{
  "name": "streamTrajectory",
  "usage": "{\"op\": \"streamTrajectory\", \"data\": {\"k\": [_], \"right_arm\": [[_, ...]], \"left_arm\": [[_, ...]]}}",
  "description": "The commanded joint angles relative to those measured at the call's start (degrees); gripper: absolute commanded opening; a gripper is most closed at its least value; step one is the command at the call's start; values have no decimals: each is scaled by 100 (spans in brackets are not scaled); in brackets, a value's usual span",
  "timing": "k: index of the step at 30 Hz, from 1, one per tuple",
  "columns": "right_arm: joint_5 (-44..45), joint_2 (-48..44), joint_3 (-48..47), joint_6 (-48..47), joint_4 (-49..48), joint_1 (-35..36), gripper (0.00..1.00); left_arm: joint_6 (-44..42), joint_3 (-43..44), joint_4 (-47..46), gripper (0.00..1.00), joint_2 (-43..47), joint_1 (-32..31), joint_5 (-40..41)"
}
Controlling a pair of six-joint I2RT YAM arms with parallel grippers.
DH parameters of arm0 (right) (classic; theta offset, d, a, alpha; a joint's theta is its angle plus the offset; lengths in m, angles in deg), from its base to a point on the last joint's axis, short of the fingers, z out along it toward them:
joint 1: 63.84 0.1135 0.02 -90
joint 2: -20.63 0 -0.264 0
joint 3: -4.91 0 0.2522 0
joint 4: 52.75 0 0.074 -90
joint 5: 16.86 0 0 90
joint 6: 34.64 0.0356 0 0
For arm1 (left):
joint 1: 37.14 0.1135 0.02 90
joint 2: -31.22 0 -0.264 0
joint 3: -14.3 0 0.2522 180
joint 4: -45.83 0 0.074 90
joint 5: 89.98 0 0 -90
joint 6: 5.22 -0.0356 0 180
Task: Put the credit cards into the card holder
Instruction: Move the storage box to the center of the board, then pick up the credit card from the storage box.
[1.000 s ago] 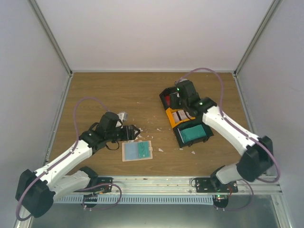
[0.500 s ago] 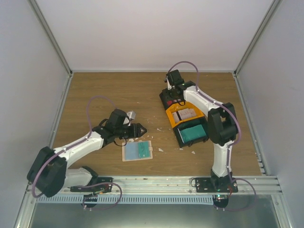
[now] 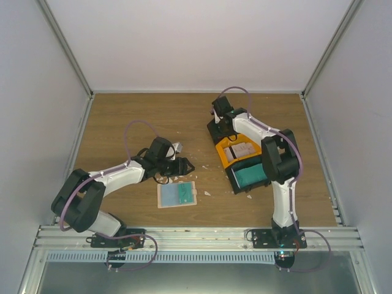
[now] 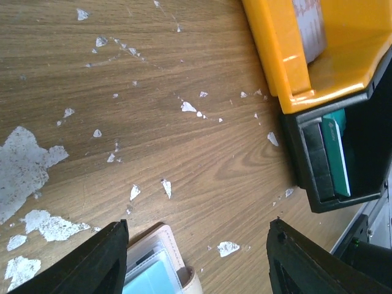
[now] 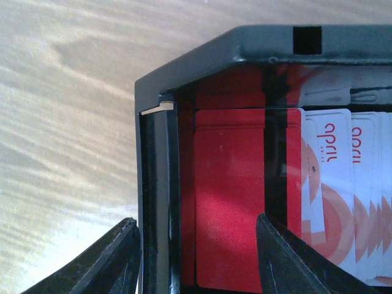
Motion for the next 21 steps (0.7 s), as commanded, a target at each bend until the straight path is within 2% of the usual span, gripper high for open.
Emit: {"op": "streamTrajectory", "data": {"k": [1, 4, 8, 11, 14, 18, 21], "right_arm": [[80, -424, 598, 355, 503, -39, 52], [105, -766, 910, 363, 639, -42, 52], [416, -930, 802, 362, 689, -94, 51], [496, -646, 392, 327, 736, -277, 44], [497, -321, 71, 141, 735, -411, 43], [287, 22, -207, -230, 756, -547, 46], [55, 248, -358, -496, 810, -561, 49]], "left_arm": [[-264, 90, -349, 64, -181, 41, -194], [-305, 91, -427, 64, -294, 41, -320], [-256, 103, -623, 64, -399, 41, -541], [-147, 227, -852, 63, -548, 41, -613], [55, 390, -1075, 59, -798, 37, -591], [456, 597, -1531, 56, -1233, -4, -572], [838, 761, -1970, 58, -1592, -99, -564]]}}
